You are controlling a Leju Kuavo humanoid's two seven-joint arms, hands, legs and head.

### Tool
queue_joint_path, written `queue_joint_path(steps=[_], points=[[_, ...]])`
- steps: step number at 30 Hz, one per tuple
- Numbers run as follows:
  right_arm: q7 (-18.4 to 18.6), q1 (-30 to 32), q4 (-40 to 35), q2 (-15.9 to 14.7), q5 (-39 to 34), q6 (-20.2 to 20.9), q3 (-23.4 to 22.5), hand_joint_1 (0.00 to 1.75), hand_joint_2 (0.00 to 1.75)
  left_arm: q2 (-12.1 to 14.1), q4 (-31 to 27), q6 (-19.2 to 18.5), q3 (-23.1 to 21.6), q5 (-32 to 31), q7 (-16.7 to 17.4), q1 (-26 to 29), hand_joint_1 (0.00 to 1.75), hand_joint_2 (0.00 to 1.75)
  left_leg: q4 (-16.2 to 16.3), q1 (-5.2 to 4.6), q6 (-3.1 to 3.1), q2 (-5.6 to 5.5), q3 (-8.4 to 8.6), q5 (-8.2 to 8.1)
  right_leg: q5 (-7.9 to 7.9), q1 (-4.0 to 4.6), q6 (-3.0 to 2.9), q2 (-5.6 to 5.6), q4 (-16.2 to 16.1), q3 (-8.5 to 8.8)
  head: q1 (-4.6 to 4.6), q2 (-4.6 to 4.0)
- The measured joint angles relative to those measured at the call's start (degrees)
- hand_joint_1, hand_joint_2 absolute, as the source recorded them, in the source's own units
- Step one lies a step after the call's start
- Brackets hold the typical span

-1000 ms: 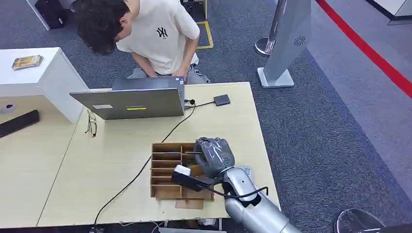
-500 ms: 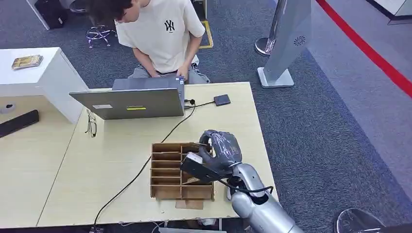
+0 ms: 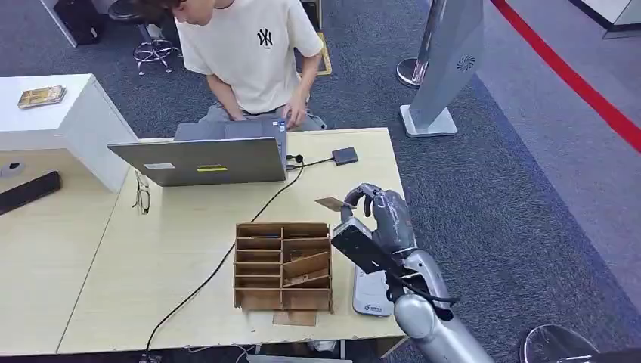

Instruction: Pass the card to the sensor for recognition and then transmit it.

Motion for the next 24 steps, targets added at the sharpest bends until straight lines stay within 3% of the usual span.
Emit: queue_joint_path(steps=[6, 24], points=[[-2.5, 2.2, -3.1, -0.7, -4.8, 1.2, -2.6, 1.75, 1.75, 0.0, 0.0, 0.1, 0.1, 0.3, -0.2, 0.1, 0.0, 1.75, 0.0, 0.0, 0.0, 0.02, -0.01, 0.0, 0.0, 0.0, 0.0, 0.01, 0.0, 0.0, 0.02, 0.0], [-3.0, 3.2, -3.9, -0.8, -4.8, 2.0, -3.2, 1.75, 1.75, 0.0, 0.0, 0.3, 0.0, 0.1, -0.1, 0.1, 0.0, 1.75, 0.0, 0.0, 0.0, 0.01, -0.01, 0.0, 0.0, 0.0, 0.0, 0.0, 0.0, 0.01, 0.02, 0.0]])
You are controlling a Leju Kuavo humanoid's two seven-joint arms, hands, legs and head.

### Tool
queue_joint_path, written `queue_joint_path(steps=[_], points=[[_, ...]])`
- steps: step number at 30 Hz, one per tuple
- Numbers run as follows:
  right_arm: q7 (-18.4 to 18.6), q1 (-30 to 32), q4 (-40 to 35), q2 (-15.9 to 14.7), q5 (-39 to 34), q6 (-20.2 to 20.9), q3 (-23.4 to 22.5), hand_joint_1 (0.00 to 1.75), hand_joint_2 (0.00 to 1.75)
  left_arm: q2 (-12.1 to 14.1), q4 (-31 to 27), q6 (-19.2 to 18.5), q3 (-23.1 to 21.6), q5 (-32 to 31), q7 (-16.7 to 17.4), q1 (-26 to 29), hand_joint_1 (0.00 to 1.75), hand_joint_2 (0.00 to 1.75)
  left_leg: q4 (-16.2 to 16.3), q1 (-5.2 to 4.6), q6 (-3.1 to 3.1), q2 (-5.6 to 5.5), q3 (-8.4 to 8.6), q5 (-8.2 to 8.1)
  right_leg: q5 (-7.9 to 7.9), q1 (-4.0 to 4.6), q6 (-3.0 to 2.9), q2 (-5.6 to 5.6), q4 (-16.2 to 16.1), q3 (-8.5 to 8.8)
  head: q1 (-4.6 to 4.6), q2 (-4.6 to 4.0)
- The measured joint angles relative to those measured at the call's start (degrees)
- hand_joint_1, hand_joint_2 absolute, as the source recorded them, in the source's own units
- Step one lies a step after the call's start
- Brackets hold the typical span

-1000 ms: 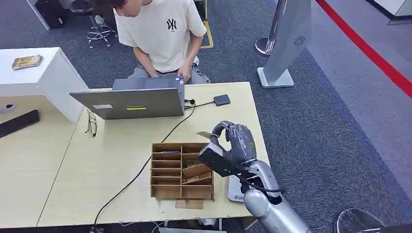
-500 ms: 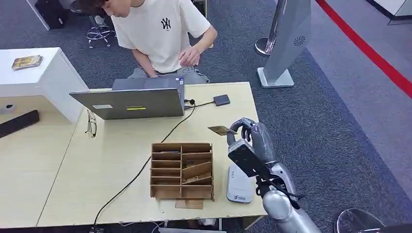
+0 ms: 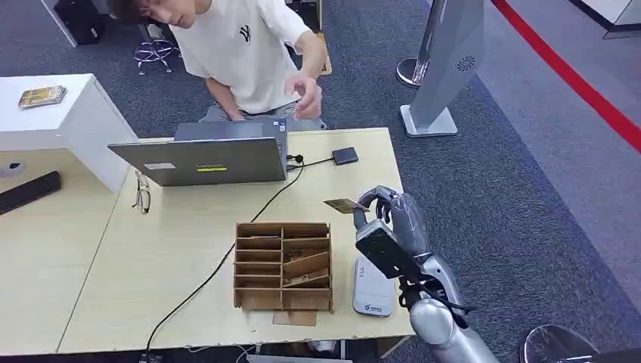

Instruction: Pass the card to the sensor for recognition and then transmit it.

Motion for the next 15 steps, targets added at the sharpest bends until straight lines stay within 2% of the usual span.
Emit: queue_joint_path(steps=[7, 15], points=[[-0.2, -1.3, 0.3, 0.0, 0.3, 1.1, 0.1, 1.75, 1.75, 0.0, 0.0, -0.1, 0.0, -0.4, 0.3, -0.1, 0.0, 1.75, 0.0, 0.0, 0.0, 0.0, 0.0, 0.0, 0.0, 0.0, 0.0, 0.0, 0.0, 0.01, 0.0, 0.0], [0.7, -6.4, 2.9, 0.0, 1.5, 2.5, 1.2, 1.75, 1.75, 0.0, 0.0, -0.5, 0.0, -1.2, 0.7, -0.6, 0.0, 1.75, 0.0, 0.0, 0.0, 0.0, 0.0, 0.01, 0.04, 0.0, 0.0, 0.0, 0.0, 0.01, 0.0, 0.0]])
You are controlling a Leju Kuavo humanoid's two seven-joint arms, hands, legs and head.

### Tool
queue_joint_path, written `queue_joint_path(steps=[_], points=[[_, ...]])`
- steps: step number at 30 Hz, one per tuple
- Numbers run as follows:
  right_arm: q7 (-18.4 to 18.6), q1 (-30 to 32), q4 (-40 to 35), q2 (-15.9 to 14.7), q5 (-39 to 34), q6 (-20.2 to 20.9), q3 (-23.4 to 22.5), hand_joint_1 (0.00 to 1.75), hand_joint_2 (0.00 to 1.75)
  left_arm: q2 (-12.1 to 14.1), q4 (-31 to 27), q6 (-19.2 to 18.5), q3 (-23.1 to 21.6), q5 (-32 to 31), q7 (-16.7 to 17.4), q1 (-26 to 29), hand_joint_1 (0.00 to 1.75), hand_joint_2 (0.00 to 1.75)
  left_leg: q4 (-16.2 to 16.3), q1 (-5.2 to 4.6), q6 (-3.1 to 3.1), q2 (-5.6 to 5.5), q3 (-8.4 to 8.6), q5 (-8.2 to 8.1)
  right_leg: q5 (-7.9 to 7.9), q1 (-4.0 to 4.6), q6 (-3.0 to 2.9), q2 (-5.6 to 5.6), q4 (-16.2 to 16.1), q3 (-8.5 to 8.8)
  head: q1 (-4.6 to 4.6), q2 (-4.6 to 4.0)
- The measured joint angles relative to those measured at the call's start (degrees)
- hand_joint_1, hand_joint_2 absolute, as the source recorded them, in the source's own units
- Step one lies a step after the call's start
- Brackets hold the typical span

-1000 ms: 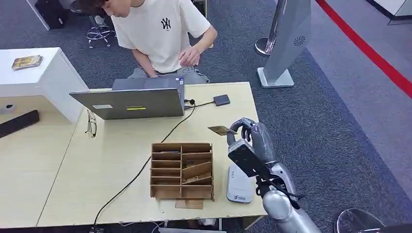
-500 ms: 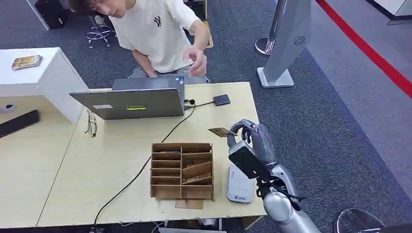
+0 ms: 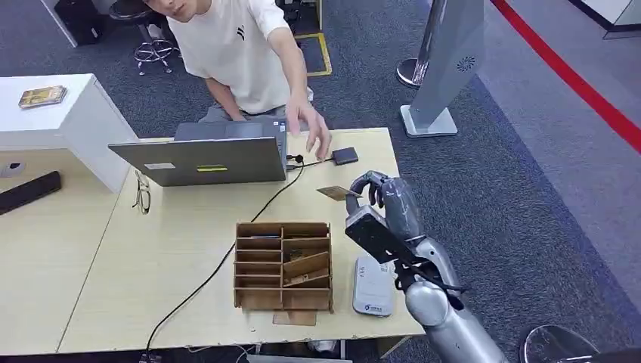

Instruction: Pass the card to the sensor for recognition and then transmit it.

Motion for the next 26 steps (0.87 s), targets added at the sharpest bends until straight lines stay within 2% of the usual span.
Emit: queue_joint_path(steps=[15, 26], points=[[2.5, -9.3, 7.5, 2.1, 4.4, 0.3, 3.0, 1.75, 1.75, 0.0, 0.0, -0.9, -0.4, -1.1, 1.6, -1.2, 0.0, 1.75, 0.0, 0.0, 0.0, -0.01, 0.0, 0.01, 0.0, 0.0, 0.0, -0.01, 0.0, 0.0, 0.0, 0.0], [5.0, -12.5, 11.5, 3.5, 14.2, -2.1, 6.3, 1.75, 1.75, 0.0, 0.0, -1.3, -0.9, -1.7, 2.1, -1.7, 0.0, 1.75, 0.0, 0.0, -0.01, -0.01, 0.0, 0.01, 0.0, 0.01, 0.0, -0.01, 0.0, 0.0, 0.0, 0.0]])
